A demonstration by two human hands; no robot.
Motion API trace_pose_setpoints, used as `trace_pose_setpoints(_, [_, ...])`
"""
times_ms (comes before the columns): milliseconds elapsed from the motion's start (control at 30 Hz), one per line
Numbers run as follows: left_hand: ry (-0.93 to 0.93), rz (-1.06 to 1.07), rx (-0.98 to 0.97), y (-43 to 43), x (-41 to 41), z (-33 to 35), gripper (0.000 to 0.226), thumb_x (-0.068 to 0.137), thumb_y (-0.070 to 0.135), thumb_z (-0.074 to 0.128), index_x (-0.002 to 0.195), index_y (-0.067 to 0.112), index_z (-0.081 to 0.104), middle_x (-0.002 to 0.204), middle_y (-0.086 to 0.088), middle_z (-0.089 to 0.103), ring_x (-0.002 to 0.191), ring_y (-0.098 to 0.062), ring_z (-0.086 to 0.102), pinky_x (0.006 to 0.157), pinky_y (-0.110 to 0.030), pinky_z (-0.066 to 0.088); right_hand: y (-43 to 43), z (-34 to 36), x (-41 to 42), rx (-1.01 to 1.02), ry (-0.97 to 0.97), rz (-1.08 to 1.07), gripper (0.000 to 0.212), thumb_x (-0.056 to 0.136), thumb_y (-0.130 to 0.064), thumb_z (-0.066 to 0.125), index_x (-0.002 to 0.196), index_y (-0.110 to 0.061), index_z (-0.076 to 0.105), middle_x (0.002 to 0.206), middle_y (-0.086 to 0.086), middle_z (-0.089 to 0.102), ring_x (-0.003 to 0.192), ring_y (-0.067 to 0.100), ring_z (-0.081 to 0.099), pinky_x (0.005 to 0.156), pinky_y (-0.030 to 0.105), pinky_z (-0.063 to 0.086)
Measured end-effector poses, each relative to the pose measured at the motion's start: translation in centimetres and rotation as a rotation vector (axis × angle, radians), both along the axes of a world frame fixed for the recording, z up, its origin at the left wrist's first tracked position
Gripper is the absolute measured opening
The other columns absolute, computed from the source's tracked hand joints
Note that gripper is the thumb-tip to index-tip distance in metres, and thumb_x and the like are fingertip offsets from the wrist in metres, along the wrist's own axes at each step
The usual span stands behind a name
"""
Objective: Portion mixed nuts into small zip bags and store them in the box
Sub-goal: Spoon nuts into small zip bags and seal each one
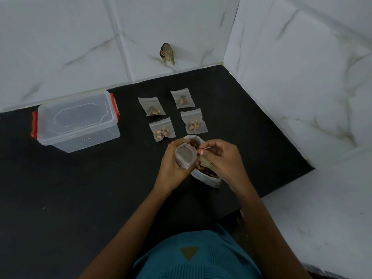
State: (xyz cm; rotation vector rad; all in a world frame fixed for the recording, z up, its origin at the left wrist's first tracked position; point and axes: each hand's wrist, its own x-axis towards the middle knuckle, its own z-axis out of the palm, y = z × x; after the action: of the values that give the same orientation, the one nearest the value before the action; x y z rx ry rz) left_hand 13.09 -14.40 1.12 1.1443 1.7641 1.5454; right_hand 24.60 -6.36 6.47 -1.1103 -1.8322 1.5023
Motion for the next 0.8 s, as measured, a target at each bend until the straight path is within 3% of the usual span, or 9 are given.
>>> trace_pose_setpoints(100, [0.016, -0.005, -0.01, -0.2, -0.3, -0.5, 0.048, 0.066, 0.039, 0.07, 0.108, 0.033, 0.048, 0.11, 0.009, 0.055, 0.107, -0.007, 0.053, 0.091, -0.019, 0.043, 0.8, -1.0, 1.1, 0.008, -0.134, -0.035, 0.013, 0.081, -0.005, 0.065, 0.08, -0.018, 0.064, 0.082, -0.009, 0.063, 0.07, -0.008, 0.059, 0.06, 0.003, 0.044])
trace_pose_setpoints(200, [0.01, -0.005, -0.047, -0.4, -0.7, -1.0, 0.051, 0.066, 0.031, 0.077, 0.11, 0.02, 0.052, 0.111, 0.007, 0.055, 0.108, -0.006, 0.053, 0.091, -0.02, 0.044, 1.4, -2.5, 2.6, 0.062, -0.334, -0.056, 0.011, 0.082, -0.008, 0.065, 0.088, -0.016, 0.063, 0.093, -0.003, 0.061, 0.081, 0.001, 0.057, 0.061, 0.006, 0.044])
trace_pose_setpoints(333, [-0.041, -0.002, -0.119, -1.1, -1.1, -1.4, 0.044, 0.072, 0.015, 0.077, 0.108, 0.022, 0.053, 0.11, 0.01, 0.057, 0.107, -0.005, 0.054, 0.09, -0.024, 0.046, 1.6, -4.4, 4.7, 0.136, -0.684, -0.011, 0.031, 0.083, -0.023, 0.067, 0.112, -0.014, 0.058, 0.111, 0.002, 0.057, 0.098, 0.013, 0.055, 0.082, 0.027, 0.048])
trace_pose_setpoints(400, [-0.064, 0.003, -0.168, -1.2, -1.2, -1.7, 0.044, 0.073, 0.016, 0.077, 0.107, 0.026, 0.051, 0.11, 0.01, 0.058, 0.107, -0.004, 0.054, 0.087, -0.02, 0.046, 1.5, -4.8, 5.2, 0.058, -0.759, 0.011, 0.04, 0.083, -0.029, 0.066, 0.119, -0.015, 0.054, 0.112, 0.003, 0.057, 0.098, 0.014, 0.055, 0.082, 0.029, 0.047])
trace_pose_setpoints(500, [-0.058, 0.014, -0.228, -1.4, -1.1, -2.2, 0.044, 0.074, 0.016, 0.076, 0.103, 0.033, 0.048, 0.109, 0.011, 0.056, 0.103, 0.001, 0.053, 0.081, -0.012, 0.043, 1.3, -5.0, 5.3, -0.117, -0.689, -0.002, 0.039, 0.083, -0.023, 0.066, 0.118, -0.014, 0.053, 0.107, 0.004, 0.061, 0.088, 0.011, 0.057, 0.076, 0.026, 0.048])
trace_pose_setpoints(667, [-0.057, 0.019, -0.246, -1.3, -0.9, -2.7, 0.044, 0.075, 0.017, 0.075, 0.109, 0.027, 0.049, 0.11, 0.009, 0.057, 0.101, 0.003, 0.053, 0.08, -0.011, 0.043, 1.2, -5.0, 4.5, -0.03, -0.504, -0.118, 0.021, 0.085, -0.017, 0.064, 0.106, -0.015, 0.062, 0.093, -0.005, 0.059, 0.073, -0.002, 0.052, 0.059, 0.012, 0.042])
trace_pose_setpoints(800, [-0.071, 0.016, -0.268, -1.0, -0.9, -2.9, 0.045, 0.076, 0.018, 0.074, 0.112, 0.025, 0.049, 0.11, 0.01, 0.055, 0.099, 0.007, 0.052, 0.076, -0.009, 0.043, 1.3, -5.0, 3.4, -0.083, -0.267, -0.216, 0.017, 0.085, -0.015, 0.064, 0.102, -0.017, 0.065, 0.092, -0.01, 0.06, 0.083, 0.001, 0.056, 0.071, 0.016, 0.048])
